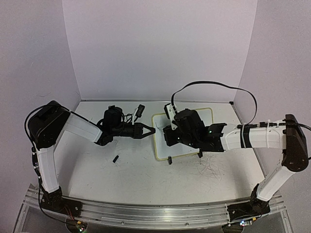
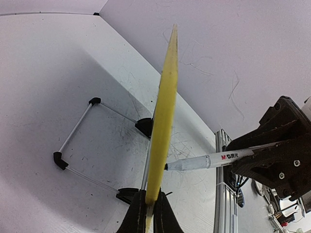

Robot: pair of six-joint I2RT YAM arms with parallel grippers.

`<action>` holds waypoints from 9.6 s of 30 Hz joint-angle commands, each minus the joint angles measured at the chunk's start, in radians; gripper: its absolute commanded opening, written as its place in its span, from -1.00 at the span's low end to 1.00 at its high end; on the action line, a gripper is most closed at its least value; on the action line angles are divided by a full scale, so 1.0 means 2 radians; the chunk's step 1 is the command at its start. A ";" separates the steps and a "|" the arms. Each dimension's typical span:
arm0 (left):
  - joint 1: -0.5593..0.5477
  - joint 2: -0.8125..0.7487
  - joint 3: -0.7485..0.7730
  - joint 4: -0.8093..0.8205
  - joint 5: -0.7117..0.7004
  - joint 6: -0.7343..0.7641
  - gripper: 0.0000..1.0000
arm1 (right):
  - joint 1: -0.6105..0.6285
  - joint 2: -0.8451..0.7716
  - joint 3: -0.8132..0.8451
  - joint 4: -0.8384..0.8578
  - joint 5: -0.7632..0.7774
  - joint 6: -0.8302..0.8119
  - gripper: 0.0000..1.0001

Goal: Write a sentence on the whiteboard

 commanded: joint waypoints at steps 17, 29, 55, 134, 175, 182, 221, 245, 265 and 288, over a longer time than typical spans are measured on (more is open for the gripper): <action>-0.007 -0.026 -0.005 0.009 0.006 -0.007 -1.00 | -0.002 0.013 0.045 0.009 0.050 -0.003 -1.00; -0.007 -0.026 -0.007 0.009 0.006 -0.005 -1.00 | -0.002 0.016 0.046 0.008 0.058 -0.001 -1.00; -0.007 -0.030 -0.007 0.007 0.005 -0.006 -1.00 | -0.001 -0.018 -0.010 -0.008 0.035 0.027 -1.00; -0.009 -0.022 -0.013 0.001 -0.007 -0.006 -1.00 | -0.032 -0.060 -0.055 0.056 -0.025 0.031 -1.00; -0.010 -0.022 -0.004 -0.009 -0.008 0.002 -1.00 | -0.032 -0.035 -0.036 0.050 -0.013 0.026 -1.00; -0.010 -0.022 -0.002 -0.010 -0.008 0.002 -1.00 | -0.031 -0.037 -0.048 0.047 -0.026 0.030 -1.00; -0.011 -0.025 -0.001 -0.018 -0.007 0.005 -1.00 | -0.032 -0.043 -0.039 0.050 0.023 0.031 -1.00; -0.011 -0.025 0.000 -0.021 -0.007 0.008 -1.00 | -0.032 -0.053 -0.068 0.043 0.001 0.036 -1.00; -0.011 -0.026 -0.002 -0.023 -0.008 0.009 -1.00 | -0.032 -0.092 -0.080 0.066 -0.018 0.035 -1.00; -0.013 -0.030 -0.003 -0.028 -0.016 0.009 -1.00 | -0.035 -0.103 -0.084 0.061 -0.014 0.004 -1.00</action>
